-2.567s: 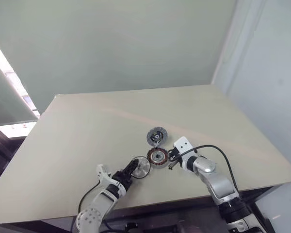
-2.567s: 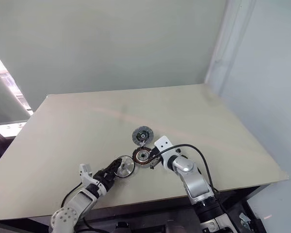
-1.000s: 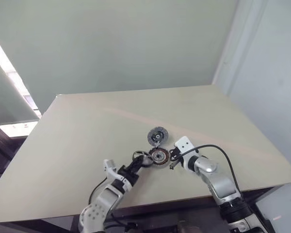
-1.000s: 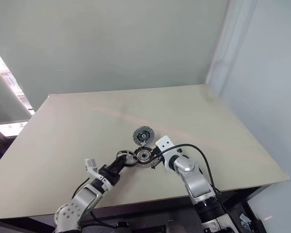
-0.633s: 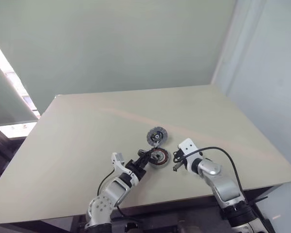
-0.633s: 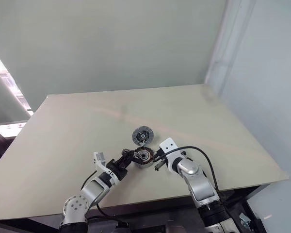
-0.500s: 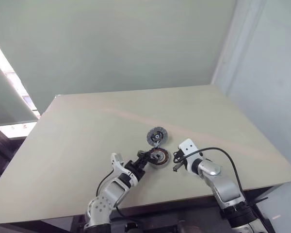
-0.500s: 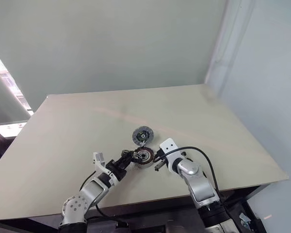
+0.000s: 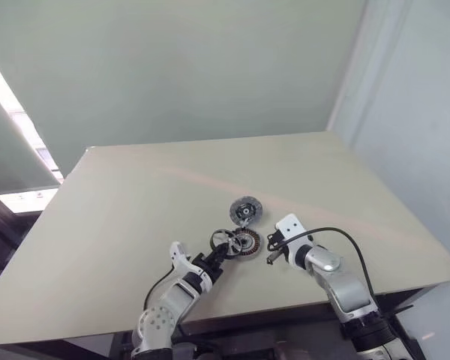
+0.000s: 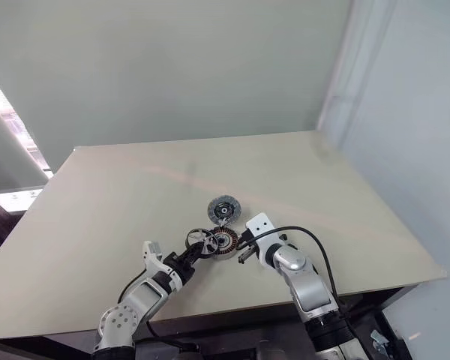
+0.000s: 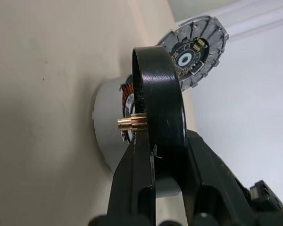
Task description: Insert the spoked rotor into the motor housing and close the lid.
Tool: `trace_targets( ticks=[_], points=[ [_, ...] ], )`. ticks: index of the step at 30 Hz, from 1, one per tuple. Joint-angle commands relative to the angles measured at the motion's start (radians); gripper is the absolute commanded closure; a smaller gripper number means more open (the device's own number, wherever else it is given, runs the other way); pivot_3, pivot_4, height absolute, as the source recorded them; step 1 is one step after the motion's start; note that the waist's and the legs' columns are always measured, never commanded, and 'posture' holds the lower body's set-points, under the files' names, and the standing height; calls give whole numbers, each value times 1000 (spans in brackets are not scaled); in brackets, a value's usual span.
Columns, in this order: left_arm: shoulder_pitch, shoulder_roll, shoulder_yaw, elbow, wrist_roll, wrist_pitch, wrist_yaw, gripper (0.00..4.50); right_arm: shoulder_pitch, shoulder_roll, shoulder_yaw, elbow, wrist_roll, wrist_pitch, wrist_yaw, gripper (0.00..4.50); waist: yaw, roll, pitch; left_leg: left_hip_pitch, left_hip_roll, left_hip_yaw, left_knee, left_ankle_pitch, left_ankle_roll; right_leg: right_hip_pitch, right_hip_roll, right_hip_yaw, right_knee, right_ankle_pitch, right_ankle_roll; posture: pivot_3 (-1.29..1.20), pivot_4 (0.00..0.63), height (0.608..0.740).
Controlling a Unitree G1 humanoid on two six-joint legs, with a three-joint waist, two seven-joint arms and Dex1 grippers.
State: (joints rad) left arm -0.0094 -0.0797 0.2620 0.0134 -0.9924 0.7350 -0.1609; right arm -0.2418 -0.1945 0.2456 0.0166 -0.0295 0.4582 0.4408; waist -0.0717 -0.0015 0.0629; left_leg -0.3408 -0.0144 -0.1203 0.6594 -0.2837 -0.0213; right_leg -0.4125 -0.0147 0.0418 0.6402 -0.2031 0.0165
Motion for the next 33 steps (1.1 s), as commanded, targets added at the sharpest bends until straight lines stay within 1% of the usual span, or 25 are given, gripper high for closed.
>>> trace_targets(
  ticks=[1, 7, 13, 17, 26, 33],
  points=[
    [3, -2, 11, -3, 10, -11, 5, 4180, -21, 0, -13, -41, 14, -6, 3, 4500, 0, 0, 0, 0, 0, 0, 0, 0, 0, 0, 0, 0, 0, 0, 0, 0, 0, 740],
    [36, -9, 31, -57, -58, -11, -51, 4180, -19, 0, -12, -42, 14, -5, 4, 4500, -1, 0, 0, 0, 0, 0, -1, 0, 0, -1, 0, 0, 0, 0, 0, 0, 0, 740],
    [72, 1, 40, -115, -209, 84, -109, 4180, -14, 1, -11, -44, 14, -3, 2, 4500, 0, 0, 0, -1, 0, 0, -2, 0, 0, -2, 0, 0, 0, 0, 0, 0, 0, 740],
    [50, -2, 33, -108, -269, 116, -109, 4180, -10, -2, -8, -47, 9, -1, 1, 4500, 1, 0, 1, -1, 0, 0, 0, 0, 0, -1, 0, 0, 0, 0, 0, 0, 0, 740],
    [-51, -26, -4, 24, -212, 88, -128, 4180, 34, -24, -3, -98, 4, 26, 0, 4500, 1, -1, 1, -1, -1, 0, 0, 0, 1, -1, 0, 0, 0, 0, 0, 0, 0, 740],
    [-100, -35, -19, 114, -168, 57, -159, 4180, 100, -27, -20, -182, 40, 70, 6, 4500, 0, -1, 1, -1, 0, 0, 0, 0, 1, -1, 0, 0, 0, 0, 0, 0, 0, 740]
  ],
)
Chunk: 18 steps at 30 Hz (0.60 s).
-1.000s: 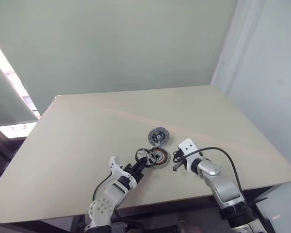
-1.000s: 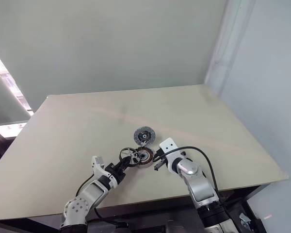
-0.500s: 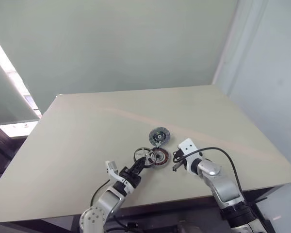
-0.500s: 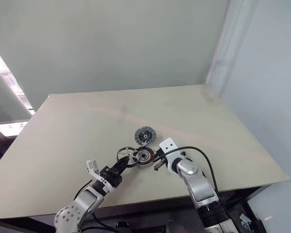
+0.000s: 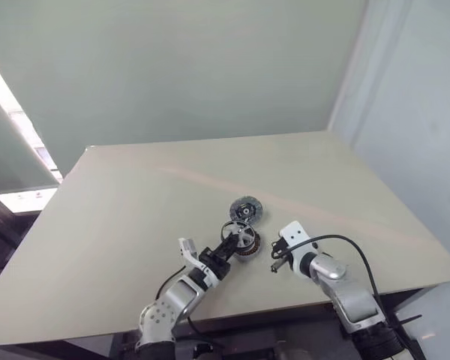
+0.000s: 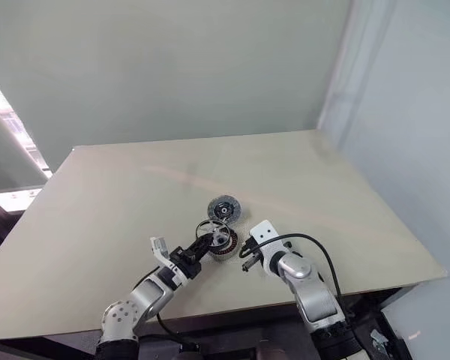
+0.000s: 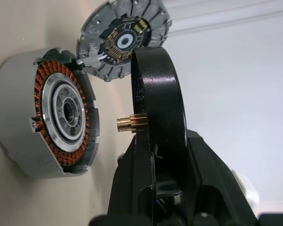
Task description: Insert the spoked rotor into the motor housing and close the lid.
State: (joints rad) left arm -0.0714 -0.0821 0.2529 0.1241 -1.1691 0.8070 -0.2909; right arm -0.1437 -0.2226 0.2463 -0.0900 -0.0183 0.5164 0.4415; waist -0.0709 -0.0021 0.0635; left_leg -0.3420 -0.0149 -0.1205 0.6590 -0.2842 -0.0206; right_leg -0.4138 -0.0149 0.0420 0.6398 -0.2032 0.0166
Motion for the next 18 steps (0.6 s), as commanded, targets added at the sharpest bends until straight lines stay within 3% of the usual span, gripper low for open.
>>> trace_targets(
  ticks=[1, 18],
  points=[
    [-43, -33, -10, 13, 13, -18, -32, 4180, 10, -1, -21, -85, 32, 15, 5, 4500, 0, 0, 0, 0, 0, 0, 0, 0, 0, 0, 0, 0, 0, 0, 0, 0, 0, 740],
    [-140, -50, -13, 174, 90, -57, -84, 4180, 52, -4, -15, -156, 43, 61, -10, 4500, 0, 0, 0, 0, 0, 0, 0, 0, 0, 0, 0, 0, 0, 0, 0, 0, 0, 740]
  ],
)
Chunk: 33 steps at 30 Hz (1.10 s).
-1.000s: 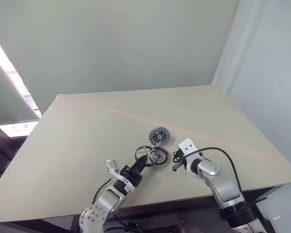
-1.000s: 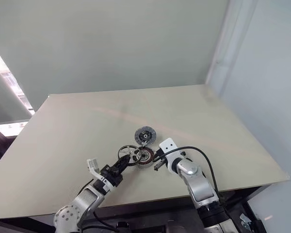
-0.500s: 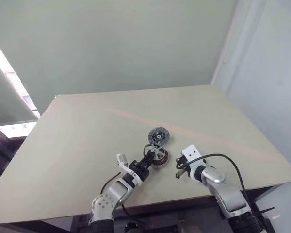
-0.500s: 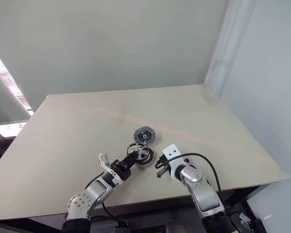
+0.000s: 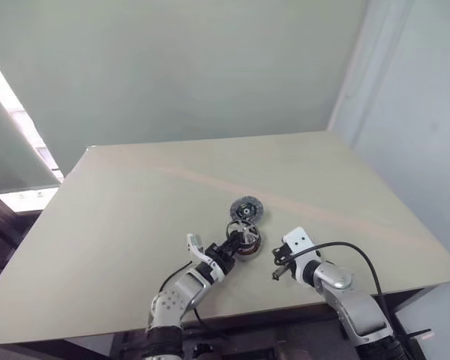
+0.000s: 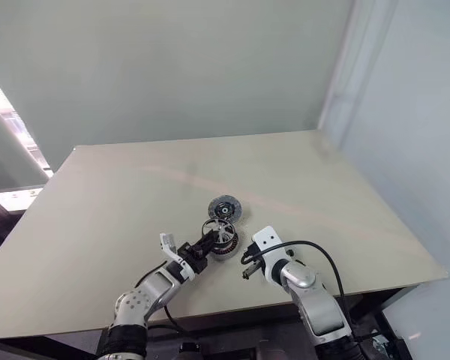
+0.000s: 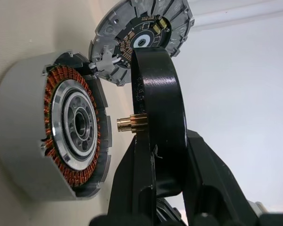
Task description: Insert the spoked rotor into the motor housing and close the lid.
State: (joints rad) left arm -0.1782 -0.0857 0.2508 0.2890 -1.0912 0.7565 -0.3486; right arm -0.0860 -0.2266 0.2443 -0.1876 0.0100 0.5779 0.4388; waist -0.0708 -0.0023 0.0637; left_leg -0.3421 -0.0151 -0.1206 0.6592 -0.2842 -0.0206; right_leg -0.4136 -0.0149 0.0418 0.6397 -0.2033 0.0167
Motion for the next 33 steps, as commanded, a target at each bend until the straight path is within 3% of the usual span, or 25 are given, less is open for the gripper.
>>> trace_targets(
  ticks=[1, 27, 33],
  points=[
    [-37, -47, -11, 18, 18, -9, -29, 4180, -5, 0, -13, -61, 14, 1, -8, 4500, 0, 0, 0, 0, 0, 0, 0, 0, 0, 0, 0, 0, 0, 0, 0, 0, 0, 740],
    [-78, -58, 10, 124, 127, -45, -26, 4180, 11, -1, -22, -89, 21, 24, -27, 4500, 0, 0, 0, 0, 0, 0, 0, 0, 0, 0, 0, 0, 0, 0, 0, 0, 0, 740],
    [-73, -58, 15, 102, 134, -29, -10, 2155, 9, -2, -22, -84, 20, 22, -31, 4500, 0, 0, 0, 1, 0, 0, 1, 0, 0, 2, 0, 0, 0, 0, 0, 0, 0, 740]
  ],
)
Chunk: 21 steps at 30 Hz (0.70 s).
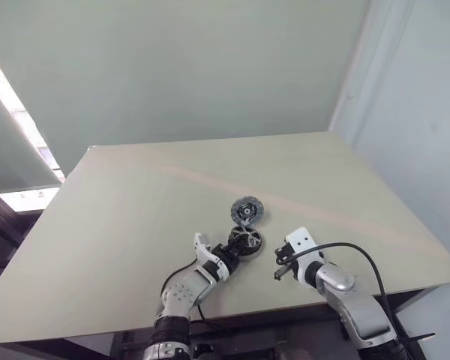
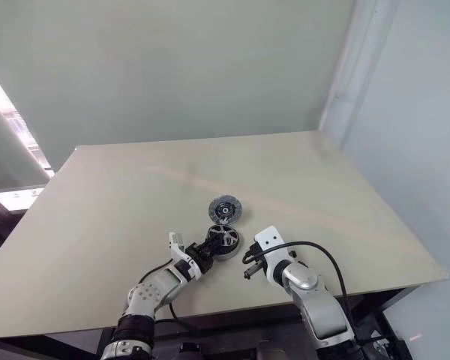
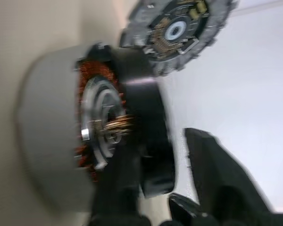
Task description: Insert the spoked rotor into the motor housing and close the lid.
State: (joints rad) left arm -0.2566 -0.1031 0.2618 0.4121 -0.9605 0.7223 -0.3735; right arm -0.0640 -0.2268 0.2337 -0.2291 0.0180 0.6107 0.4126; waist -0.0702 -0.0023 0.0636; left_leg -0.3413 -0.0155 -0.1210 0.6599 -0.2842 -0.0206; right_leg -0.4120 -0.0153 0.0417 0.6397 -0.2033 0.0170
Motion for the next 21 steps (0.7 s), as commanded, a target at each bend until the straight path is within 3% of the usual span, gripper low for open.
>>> trace_targets(
  ticks=[1, 6, 7, 14, 21],
  points=[
    [8, -40, 4, -33, 2, 10, 19, 1936, -13, -1, -12, -41, 12, -12, -5, 4500, 0, 0, 0, 0, 0, 0, 0, 0, 0, 0, 0, 0, 0, 0, 0, 0, 0, 740],
    [33, -30, -17, -148, 18, 38, 77, 212, -12, 1, -13, -29, 11, -21, -8, 4500, -2, 0, 0, 1, 0, 0, 2, 0, 0, 1, 0, 0, 0, 0, 0, 0, 0, 740],
    [36, -30, -19, -159, 17, 41, 82, 60, -12, 1, -13, -27, 12, -23, -8, 4500, -3, 0, 0, 1, 0, 0, 2, 0, 0, 1, 0, 0, 0, 0, 0, 0, 0, 740],
    [72, 21, -47, -398, 31, 113, 257, 60, -33, 13, -11, 12, 13, -49, -6, 4500, -4, 0, 0, 1, 1, 0, -2, 0, 0, -1, 1, 0, 0, 0, 0, 0, 0, 740],
    [97, 55, -37, -571, 2, 167, 327, 60, -54, 18, -8, 53, 14, -75, 5, 4500, 0, -1, 1, -1, 0, 0, -5, 0, 0, -3, 0, 1, -1, 0, 1, 0, 0, 740]
  ],
)
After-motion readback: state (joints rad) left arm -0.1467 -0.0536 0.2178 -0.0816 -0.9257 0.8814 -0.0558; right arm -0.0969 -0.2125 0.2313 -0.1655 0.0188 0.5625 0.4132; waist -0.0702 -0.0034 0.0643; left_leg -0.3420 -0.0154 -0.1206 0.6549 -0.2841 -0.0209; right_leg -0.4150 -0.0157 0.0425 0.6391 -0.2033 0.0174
